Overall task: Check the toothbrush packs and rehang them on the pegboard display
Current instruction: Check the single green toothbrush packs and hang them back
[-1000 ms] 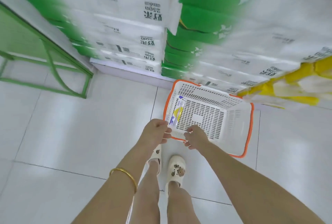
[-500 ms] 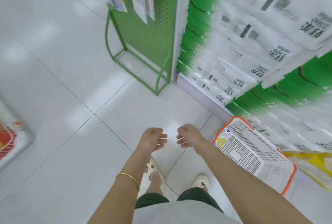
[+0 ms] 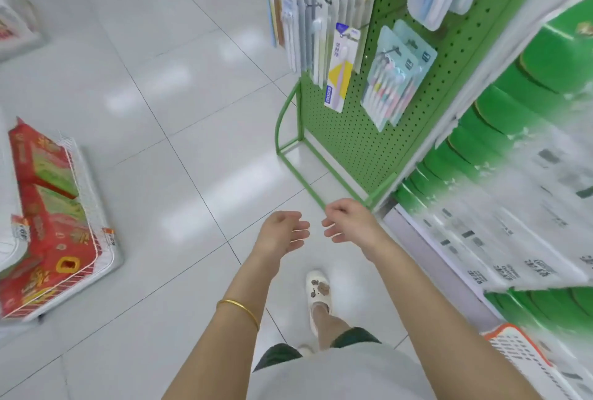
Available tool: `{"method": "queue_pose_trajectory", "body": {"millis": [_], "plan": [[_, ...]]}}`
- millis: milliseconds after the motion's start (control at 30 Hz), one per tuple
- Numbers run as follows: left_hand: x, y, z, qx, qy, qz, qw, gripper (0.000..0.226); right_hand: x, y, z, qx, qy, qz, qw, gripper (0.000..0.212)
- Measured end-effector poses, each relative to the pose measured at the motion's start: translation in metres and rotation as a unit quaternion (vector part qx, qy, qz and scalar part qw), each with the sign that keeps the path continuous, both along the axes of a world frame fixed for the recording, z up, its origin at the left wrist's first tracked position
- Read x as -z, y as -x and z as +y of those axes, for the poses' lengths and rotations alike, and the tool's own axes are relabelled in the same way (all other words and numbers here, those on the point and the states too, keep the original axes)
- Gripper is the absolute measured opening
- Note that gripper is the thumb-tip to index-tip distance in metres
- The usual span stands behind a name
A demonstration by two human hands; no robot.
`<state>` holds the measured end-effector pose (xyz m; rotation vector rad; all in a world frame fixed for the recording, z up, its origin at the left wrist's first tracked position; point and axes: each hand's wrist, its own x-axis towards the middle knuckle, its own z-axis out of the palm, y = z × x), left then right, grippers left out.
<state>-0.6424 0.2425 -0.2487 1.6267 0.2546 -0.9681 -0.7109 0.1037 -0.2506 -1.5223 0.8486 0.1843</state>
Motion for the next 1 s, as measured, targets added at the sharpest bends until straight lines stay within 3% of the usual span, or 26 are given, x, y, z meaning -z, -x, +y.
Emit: {"method": "queue_pose_trajectory", "body": {"millis": [200, 333, 567, 733, 1000], "plan": [[-0.04, -0.107, -0.03, -0.016, 0.021, -0.06, 0.998, 0.021, -0.041, -0.113, -0.033, -0.03, 0.031, -0.075, 0.996, 0.008], [-0.061, -0.173, -0.049, -0.018, 0.05, -0.085, 0.995, 0.02, -0.068, -0.179, -0.052, 0.004, 0.047, -0.119, 0.992, 0.009], [-0.071, -0.291, -0.089, 0.063, 0.091, -0.085, 0.99, 0.017, -0.068, -0.273, -0.068, 0.151, 0.064, -0.135, 0.977, 0.011], [-0.081, -0.357, -0.112, 0.152, 0.119, -0.083, 0.978, 0.016, -0.058, -0.329, -0.071, 0.262, 0.119, -0.097, 0.953, 0.044], [-0.087, -0.415, -0.163, 0.296, 0.111, -0.078, 0.946, 0.016, 0.01, -0.391, -0.127, 0.431, 0.215, -0.046, 0.875, 0.063]]}}
